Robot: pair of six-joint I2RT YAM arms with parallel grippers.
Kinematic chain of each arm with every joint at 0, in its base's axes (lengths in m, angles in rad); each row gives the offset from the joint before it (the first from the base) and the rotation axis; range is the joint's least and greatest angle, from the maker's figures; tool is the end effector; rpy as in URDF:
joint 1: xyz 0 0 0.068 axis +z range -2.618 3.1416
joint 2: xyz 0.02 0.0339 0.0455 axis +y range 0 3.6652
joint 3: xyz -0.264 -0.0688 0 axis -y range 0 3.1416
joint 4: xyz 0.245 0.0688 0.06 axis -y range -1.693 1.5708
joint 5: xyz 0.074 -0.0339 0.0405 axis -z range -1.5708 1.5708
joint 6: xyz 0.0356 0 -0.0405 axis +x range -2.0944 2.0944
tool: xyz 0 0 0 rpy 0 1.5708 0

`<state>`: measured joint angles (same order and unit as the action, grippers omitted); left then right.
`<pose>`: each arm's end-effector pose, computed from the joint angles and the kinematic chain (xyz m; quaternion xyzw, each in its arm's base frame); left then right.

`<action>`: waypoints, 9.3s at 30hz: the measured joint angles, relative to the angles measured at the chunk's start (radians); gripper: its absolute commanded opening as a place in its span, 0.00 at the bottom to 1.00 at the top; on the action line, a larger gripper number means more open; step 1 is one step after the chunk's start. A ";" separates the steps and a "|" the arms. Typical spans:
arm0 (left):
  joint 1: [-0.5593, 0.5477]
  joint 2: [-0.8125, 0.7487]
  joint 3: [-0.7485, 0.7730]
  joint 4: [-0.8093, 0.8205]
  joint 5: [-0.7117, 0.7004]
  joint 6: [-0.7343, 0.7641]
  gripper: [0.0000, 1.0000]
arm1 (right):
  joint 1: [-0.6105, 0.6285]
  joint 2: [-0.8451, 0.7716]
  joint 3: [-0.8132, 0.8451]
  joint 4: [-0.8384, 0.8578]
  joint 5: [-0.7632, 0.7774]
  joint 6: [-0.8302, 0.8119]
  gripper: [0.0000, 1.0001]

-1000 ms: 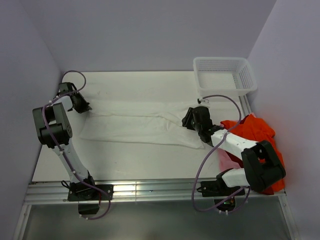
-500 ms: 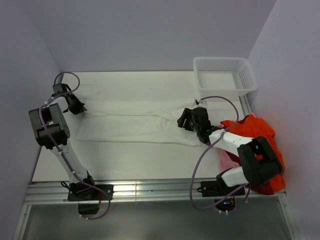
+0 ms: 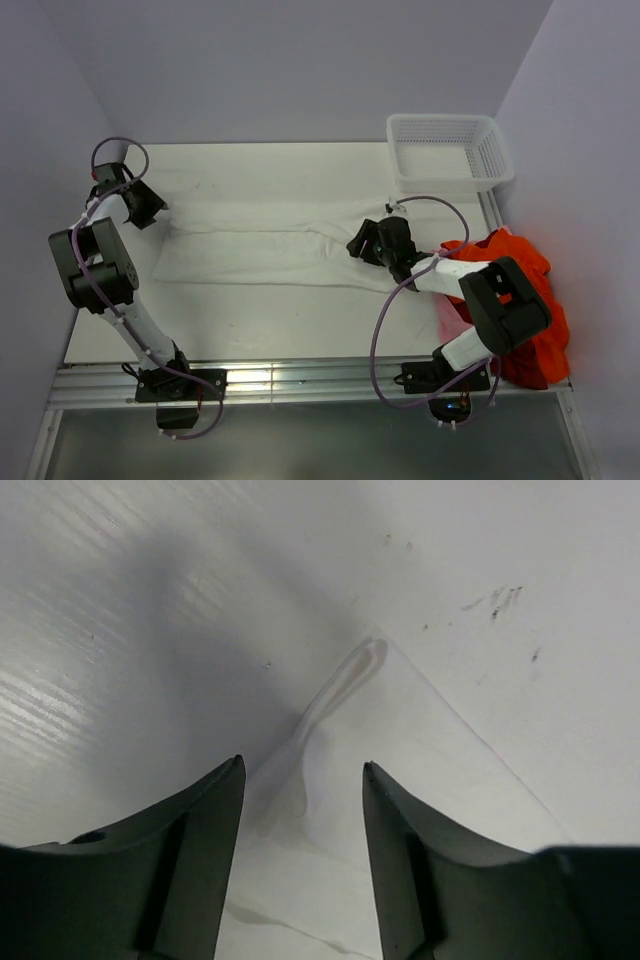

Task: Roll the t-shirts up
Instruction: Fold the tshirt

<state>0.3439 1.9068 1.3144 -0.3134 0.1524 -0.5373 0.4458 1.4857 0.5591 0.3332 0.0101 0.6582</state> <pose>0.3889 0.1335 0.1898 -0.3795 0.8631 -0.1030 0.3170 0.2560 0.1219 0.1554 0.0959 0.8777 0.2424 0.4021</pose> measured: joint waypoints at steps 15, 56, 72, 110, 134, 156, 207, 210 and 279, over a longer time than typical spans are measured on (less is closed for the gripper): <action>-0.060 -0.301 -0.058 0.020 0.038 -0.013 0.84 | 0.034 -0.100 -0.041 -0.009 0.056 0.032 0.64; -0.531 -0.268 -0.166 0.148 0.059 -0.320 1.00 | 0.135 0.128 -0.002 0.175 0.260 0.222 0.62; -0.704 0.086 0.146 0.168 0.092 -0.285 0.96 | 0.142 0.147 0.016 0.253 0.305 0.135 0.58; -0.769 0.249 0.227 0.225 0.280 -0.209 0.94 | 0.180 0.140 0.151 -0.025 0.321 0.478 0.00; -0.770 0.271 0.228 0.218 0.295 -0.188 0.94 | 0.114 0.127 0.267 -0.153 0.388 0.602 0.00; -0.770 0.271 0.233 0.194 0.296 -0.180 0.94 | 0.097 0.143 0.270 -0.227 0.354 0.626 0.02; -0.768 0.283 0.265 0.166 0.303 -0.155 0.94 | 0.106 0.292 0.077 0.520 0.155 0.328 0.37; -0.767 0.283 0.267 0.165 0.304 -0.154 0.94 | 0.106 0.292 0.075 0.517 0.144 0.351 0.35; -0.764 0.282 0.274 0.127 0.322 -0.131 0.94 | 0.208 0.084 0.017 0.291 0.213 0.069 0.54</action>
<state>-0.4198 2.1891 1.5883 -0.1867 0.4747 -0.6685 0.6537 1.5696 0.5758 0.6239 0.2230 0.7273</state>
